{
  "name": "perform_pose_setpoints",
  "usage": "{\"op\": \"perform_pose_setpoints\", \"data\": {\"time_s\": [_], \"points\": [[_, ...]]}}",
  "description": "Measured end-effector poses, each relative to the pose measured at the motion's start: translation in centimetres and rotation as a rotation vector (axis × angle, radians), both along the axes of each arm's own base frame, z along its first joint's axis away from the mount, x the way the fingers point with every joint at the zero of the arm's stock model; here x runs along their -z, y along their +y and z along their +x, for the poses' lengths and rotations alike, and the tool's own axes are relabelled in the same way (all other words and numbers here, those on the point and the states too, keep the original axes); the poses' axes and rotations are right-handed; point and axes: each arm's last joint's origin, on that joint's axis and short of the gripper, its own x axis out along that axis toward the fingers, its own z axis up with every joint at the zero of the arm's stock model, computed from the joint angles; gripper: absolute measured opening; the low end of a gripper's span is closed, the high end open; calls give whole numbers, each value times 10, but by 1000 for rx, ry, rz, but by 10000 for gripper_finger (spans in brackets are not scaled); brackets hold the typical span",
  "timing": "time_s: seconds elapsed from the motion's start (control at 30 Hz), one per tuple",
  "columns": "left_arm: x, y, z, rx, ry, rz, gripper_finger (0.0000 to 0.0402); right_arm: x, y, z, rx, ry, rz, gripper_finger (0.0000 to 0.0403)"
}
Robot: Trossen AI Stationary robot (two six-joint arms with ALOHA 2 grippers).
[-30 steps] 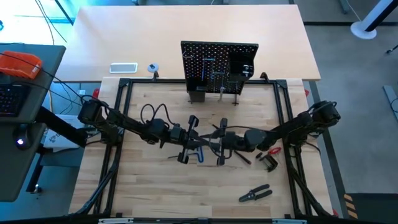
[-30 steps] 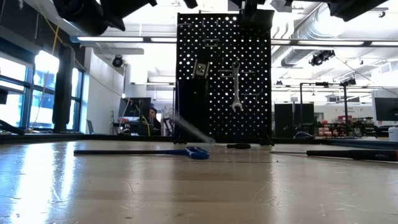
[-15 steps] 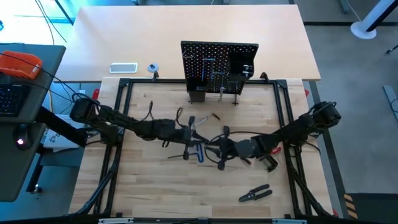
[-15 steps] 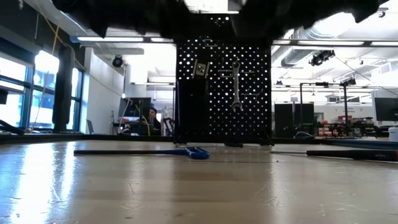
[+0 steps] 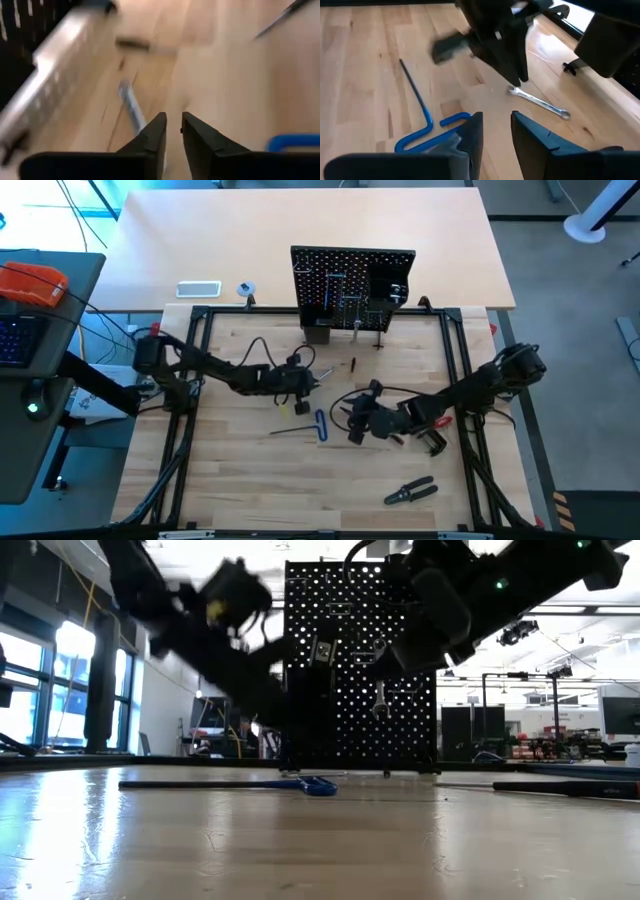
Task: Hang tools onto peg board
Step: Hang the wrench on the pegboard
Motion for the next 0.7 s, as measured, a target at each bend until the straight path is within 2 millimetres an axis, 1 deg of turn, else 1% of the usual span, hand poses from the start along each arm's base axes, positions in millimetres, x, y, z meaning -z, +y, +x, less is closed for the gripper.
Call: {"op": "perform_pose_setpoints", "data": {"time_s": [0.07,0.13,0.23,0.3,0.4,0.47,0.53,0.6,0.7], "points": [[17,6,-4,-34,16,-21,75,3,0,1,-1,9,-4,99],[28,10,-7,-61,2,-38,96,7,0,2,2,19,-7,99],[40,14,-10,-76,-45,-69,127,13,-2,4,9,32,-12,99],[47,17,-10,-49,-62,-120,143,17,-4,7,17,40,-13,99],[55,20,-9,-27,-65,-181,149,23,-11,10,39,57,-18,99],[61,21,-9,-38,-52,-196,139,27,-17,13,59,60,-19,99],[66,21,-9,-38,-42,-199,118,30,-23,15,79,68,-22,99],[69,19,-9,-17,-27,-199,88,32,-30,17,92,81,-26,99],[69,12,-6,89,-27,-211,36,37,-43,19,94,112,-23,99]]}}
